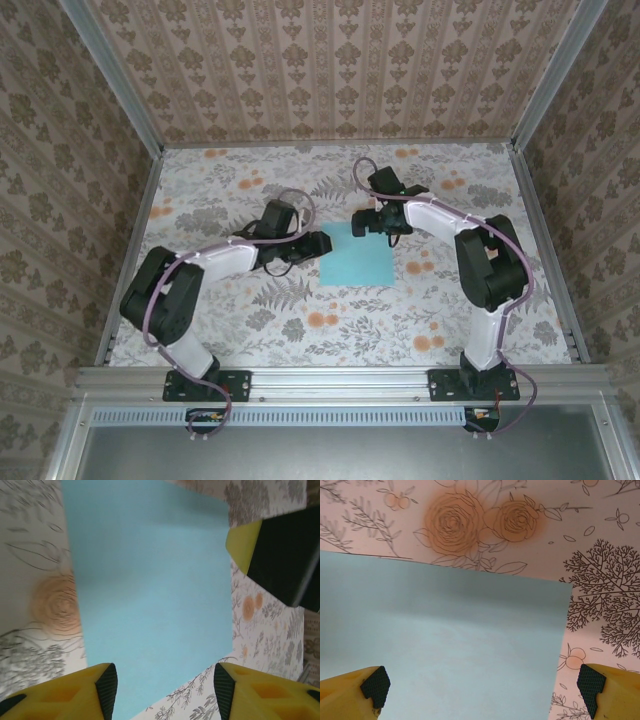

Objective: Fold a paper plane with a square sheet of paper (fold left side to right side)
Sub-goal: Move the square sheet of paper to the center of the table, then pick up the square sheet of paper from the center of the table.

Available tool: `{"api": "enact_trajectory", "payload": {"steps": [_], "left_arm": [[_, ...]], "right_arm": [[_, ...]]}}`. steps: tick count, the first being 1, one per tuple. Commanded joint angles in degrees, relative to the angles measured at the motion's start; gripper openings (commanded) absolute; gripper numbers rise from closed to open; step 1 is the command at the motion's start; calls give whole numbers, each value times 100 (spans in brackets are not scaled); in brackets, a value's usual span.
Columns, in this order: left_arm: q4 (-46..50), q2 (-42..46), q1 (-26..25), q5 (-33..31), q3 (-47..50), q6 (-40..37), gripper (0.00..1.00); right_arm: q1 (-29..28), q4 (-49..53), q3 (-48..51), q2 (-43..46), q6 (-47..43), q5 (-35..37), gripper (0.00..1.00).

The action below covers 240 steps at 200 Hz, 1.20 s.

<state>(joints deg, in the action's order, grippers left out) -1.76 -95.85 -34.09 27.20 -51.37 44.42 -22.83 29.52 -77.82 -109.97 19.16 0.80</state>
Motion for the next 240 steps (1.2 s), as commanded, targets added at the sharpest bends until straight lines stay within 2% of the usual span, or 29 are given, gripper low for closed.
{"api": "enact_trajectory", "payload": {"steps": [1,79,131,177,196,240], "left_arm": [[-29,-294,-76,227,-274,212,54],[210,-864,-115,178,-353,401,47],[226,-1112,-150,150,-374,462,39],[236,-1203,-159,47,-380,465,36],[221,-1174,-155,22,-374,455,36],[178,-997,-121,2,-435,303,37]], "right_arm": [[-10,88,13,-214,-145,-10,100],[-45,93,91,-519,131,-222,100],[-294,95,215,-493,247,-472,100],[-529,94,171,-356,314,-565,99],[-565,242,136,-323,280,-576,95],[-568,296,177,-196,237,-930,72]]}}
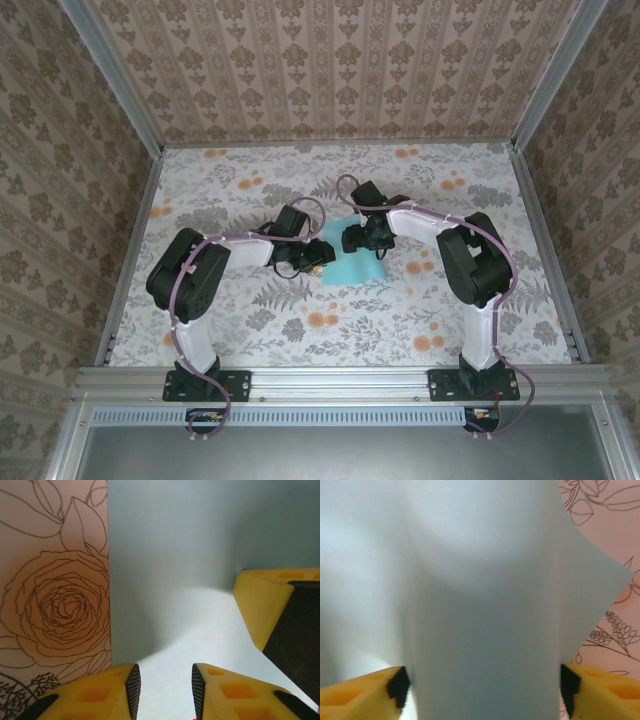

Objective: Fold a paper plane with a square sheet of paper (fold left side to right side)
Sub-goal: Pick up the square sheet of paper from the center of the table.

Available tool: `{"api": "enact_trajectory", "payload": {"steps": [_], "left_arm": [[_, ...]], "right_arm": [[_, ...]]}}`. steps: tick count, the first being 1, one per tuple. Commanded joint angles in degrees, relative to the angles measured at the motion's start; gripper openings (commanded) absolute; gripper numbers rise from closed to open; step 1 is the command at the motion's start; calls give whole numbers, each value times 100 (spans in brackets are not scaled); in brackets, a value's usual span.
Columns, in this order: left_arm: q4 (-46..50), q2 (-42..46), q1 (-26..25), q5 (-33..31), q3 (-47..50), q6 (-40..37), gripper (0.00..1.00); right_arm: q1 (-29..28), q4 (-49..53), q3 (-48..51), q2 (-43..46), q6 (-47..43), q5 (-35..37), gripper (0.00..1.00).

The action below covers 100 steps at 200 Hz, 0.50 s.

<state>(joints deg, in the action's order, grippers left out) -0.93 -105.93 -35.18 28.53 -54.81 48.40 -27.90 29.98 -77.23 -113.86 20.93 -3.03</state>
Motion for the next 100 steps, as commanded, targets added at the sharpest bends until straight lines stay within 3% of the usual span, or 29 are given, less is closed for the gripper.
{"api": "enact_trajectory", "payload": {"steps": [1,42,71,100], "left_arm": [[94,19,-9,-130,-87,-99,37],[105,754,304,-138,5,-557,48],[-98,1441,834,27,305,-701,60],[-688,1905,1509,597,599,-592,69]], "right_arm": [[-59,244,124,196,56,-558,71],[44,-203,343,618,59,-1166,45],[258,-952,757,1203,40,-1827,36],[509,-1611,1130,1717,-65,-2643,33]]}}
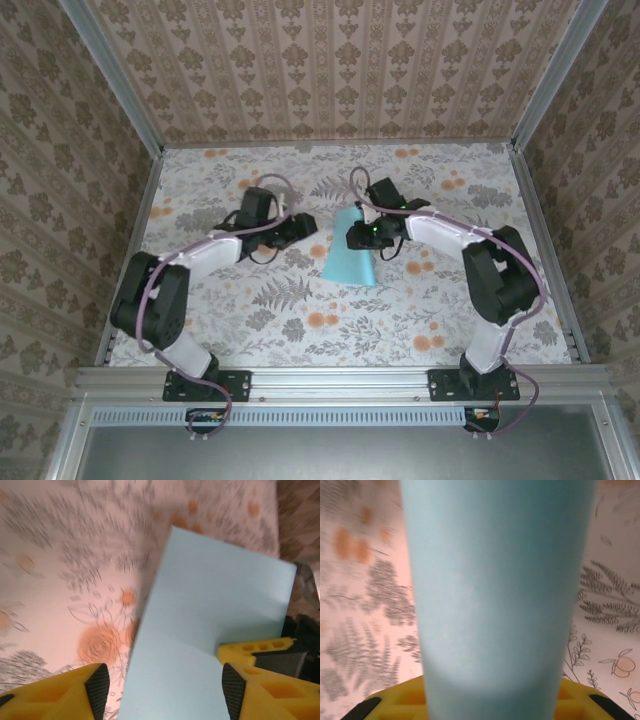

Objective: Fold a paper plane with a square sheet of paper (fold left side to right side)
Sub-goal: Pick up the square sheet of paper from the center of the table.

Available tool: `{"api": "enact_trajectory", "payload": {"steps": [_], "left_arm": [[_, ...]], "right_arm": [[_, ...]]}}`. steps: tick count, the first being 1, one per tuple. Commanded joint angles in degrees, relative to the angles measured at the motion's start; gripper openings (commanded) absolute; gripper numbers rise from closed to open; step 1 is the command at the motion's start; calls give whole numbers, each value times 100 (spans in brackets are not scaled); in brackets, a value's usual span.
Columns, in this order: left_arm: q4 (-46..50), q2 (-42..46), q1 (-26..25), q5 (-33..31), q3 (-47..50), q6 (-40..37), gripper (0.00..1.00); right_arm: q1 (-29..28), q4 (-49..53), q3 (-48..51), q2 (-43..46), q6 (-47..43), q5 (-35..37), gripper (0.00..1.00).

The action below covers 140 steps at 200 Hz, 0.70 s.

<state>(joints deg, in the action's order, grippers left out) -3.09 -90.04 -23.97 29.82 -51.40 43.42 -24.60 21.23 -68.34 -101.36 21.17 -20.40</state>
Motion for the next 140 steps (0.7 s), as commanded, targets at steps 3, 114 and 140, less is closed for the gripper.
{"api": "enact_trajectory", "payload": {"steps": [3,114,140], "left_arm": [[-545,358,432,544,279,-82,70],[-3074,1567,710,2444,287,161,96],[-3416,1623,666,2769,105,280,97]], "right_arm": [[209,-795,275,528,-107,-980,33],[1068,-1895,758,2767,-643,-3643,33],[1091,-1818,525,2986,-772,-4117,33]]}}
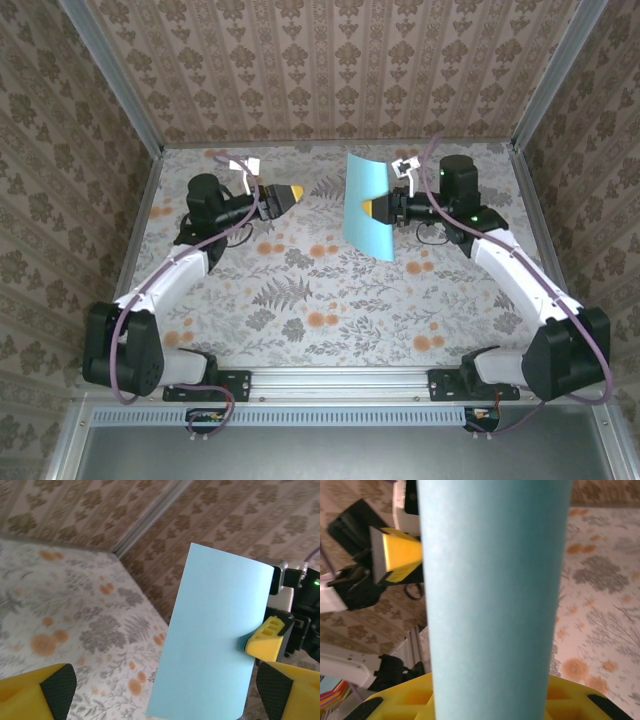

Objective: Fold a paper plane with a square sheet of paper (fold left side to right side)
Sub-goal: Pick up the square sheet of paper from the center of the table, then place a square sheet of paper at the center of the table.

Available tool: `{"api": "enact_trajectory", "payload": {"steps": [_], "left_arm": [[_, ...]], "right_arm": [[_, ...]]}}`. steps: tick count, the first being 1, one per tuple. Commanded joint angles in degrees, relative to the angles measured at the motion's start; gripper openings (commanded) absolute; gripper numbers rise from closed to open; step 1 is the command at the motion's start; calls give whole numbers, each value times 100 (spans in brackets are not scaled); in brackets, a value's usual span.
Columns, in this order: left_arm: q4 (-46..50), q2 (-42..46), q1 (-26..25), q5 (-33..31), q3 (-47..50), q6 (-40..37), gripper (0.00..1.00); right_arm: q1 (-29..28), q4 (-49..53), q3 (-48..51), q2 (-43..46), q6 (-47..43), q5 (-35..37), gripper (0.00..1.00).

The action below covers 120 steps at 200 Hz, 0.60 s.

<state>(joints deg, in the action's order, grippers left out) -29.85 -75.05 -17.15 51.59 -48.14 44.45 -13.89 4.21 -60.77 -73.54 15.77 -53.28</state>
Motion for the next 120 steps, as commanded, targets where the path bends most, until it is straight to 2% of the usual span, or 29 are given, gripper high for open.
{"api": "enact_trajectory", "payload": {"steps": [1,45,114,120], "left_arm": [[-750,123,-25,608,-226,182,97],[-638,48,-421,968,-622,-16,98],[-537,-198,-867,1176,-999,-190,99],[-489,-220,-1047,1187,-1046,-225,98]], "right_arm": [[19,-114,-241,210,-232,-849,32],[-6,-394,-551,434,16,-1380,32],[-232,-750,-734,477,309,-1501,32],[-248,-779,-745,464,335,-1510,32]]}}
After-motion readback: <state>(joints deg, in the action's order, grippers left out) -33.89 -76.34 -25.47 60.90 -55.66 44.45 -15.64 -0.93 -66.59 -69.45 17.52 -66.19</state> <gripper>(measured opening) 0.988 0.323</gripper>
